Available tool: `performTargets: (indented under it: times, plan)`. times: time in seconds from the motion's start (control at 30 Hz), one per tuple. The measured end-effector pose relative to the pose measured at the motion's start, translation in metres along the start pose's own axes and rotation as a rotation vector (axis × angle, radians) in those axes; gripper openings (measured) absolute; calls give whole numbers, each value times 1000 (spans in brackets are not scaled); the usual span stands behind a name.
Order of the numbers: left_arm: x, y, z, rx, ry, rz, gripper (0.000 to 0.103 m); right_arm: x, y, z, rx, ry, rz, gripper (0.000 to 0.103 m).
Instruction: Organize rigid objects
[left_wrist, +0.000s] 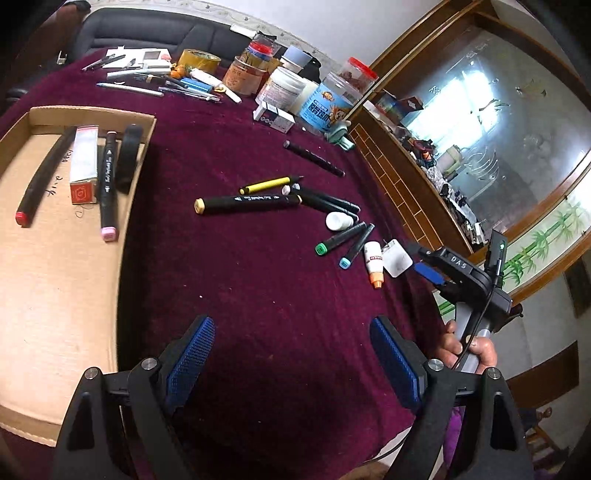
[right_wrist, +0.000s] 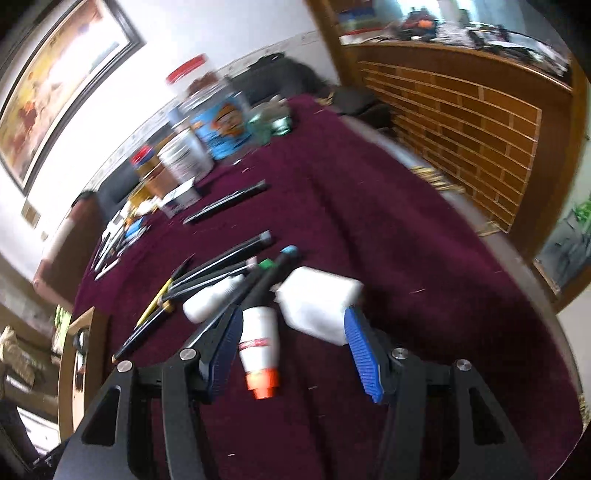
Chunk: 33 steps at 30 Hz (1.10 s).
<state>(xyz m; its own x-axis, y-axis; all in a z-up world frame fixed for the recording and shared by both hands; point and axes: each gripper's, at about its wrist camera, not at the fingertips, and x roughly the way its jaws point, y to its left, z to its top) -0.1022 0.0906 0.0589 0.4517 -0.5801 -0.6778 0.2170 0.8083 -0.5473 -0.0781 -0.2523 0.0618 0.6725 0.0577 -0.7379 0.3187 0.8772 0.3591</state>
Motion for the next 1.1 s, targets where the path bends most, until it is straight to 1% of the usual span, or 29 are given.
performTargets:
  times: [0.07, 0.17, 0.23, 0.27, 0.33, 0.4, 0.43, 0.47, 0.53, 0.57, 0.6, 0.63, 0.67, 0.7, 0.77, 0.83, 0.9, 0.97, 1.03, 1.1]
  plan:
    - [-1, -4, -2, 15, -6, 15, 89, -2, -9, 4, 30, -15, 12, 56]
    - [-1, -6, -4, 21, -7, 28, 89, 2, -17, 14, 32, -39, -22, 57]
    - [1, -5, -4, 14, 0, 29, 89, 10, -17, 18, 4, -21, -22, 58]
    - [1, -4, -5, 10, 3, 28, 89, 14, -16, 18, -6, -8, -8, 58]
    - [3, -4, -6, 4, 7, 28, 89, 26, -11, 16, -23, 52, 43, 61]
    - [6, -2, -7, -6, 16, 23, 89, 39, -4, 6, -10, 157, 120, 63]
    - [7, -2, -8, -9, 20, 21, 89, 41, 0, 1, 4, 199, 195, 66]
    - [8, -2, -9, -12, 25, 20, 89, 44, 11, -10, 11, 273, 327, 66]
    - [10, -1, -10, -14, 33, 20, 89, 46, 36, -27, -23, 395, 540, 66]
    - [10, -1, -10, -13, 35, 20, 89, 41, 48, -33, -58, 403, 573, 66]
    - [10, -1, -11, -12, 36, 21, 89, 34, 58, -35, -108, 371, 559, 66]
    - [9, -1, -11, -11, 37, 22, 89, 26, 64, -34, -149, 324, 524, 66]
    - [9, 0, -12, -11, 37, 22, 89, 23, 65, -33, -162, 292, 491, 66]
    - [9, 0, -13, -11, 36, 24, 89, 21, 63, -30, -156, 255, 431, 66]
    - [8, 3, -13, -15, 31, 27, 89, 21, 56, -25, -133, 216, 365, 65]
    - [7, 7, -14, -24, 32, 25, 89, 19, 52, -24, -126, 191, 354, 65]
    - [10, 9, -15, -33, 39, 20, 89, 13, 54, -25, -139, 159, 309, 65]
    - [10, 7, -17, -21, 37, 20, 89, 12, 61, -24, -174, 163, 308, 65]
    - [12, 6, -18, -22, 47, 5, 89, 17, 74, -28, -219, 197, 332, 65]
    - [13, 5, -18, -18, 50, 6, 89, 27, 87, -31, -269, 219, 304, 65]
